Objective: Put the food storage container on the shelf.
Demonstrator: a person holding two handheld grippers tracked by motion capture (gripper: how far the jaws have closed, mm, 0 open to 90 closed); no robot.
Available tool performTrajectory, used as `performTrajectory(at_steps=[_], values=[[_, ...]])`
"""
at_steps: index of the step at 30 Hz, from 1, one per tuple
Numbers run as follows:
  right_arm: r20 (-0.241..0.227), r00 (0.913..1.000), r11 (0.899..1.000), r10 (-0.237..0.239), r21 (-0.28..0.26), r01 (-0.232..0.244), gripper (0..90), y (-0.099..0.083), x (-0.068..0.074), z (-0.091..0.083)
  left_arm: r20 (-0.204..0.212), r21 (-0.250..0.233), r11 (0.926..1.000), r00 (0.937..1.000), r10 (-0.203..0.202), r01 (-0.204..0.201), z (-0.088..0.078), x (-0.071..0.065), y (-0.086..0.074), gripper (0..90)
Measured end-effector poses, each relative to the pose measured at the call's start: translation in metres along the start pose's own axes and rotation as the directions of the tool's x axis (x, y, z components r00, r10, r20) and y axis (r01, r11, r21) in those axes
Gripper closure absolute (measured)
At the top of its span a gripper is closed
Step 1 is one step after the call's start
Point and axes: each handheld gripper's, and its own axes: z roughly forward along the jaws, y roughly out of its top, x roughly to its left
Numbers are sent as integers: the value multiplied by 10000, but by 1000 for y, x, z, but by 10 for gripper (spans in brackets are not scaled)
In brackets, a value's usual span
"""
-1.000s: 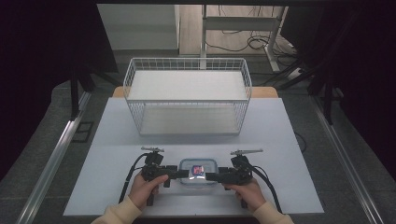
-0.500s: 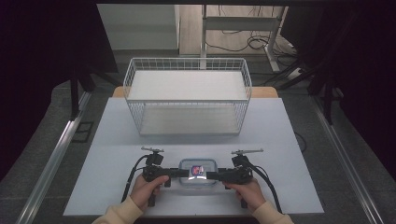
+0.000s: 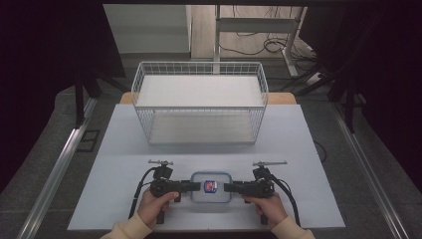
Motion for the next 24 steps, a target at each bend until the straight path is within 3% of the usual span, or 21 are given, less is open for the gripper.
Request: performTrajectory(at_steps=[19, 24], values=[[33, 10000, 9994, -15, -354, 16, 534, -4, 5, -2, 11, 26, 9999, 9999, 133, -133, -4, -3, -1, 496], [89, 9997, 9989, -221, -418, 225, 534, -2, 8, -3, 31, -8, 9998, 9998, 210, -210, -5, -4, 0, 499]])
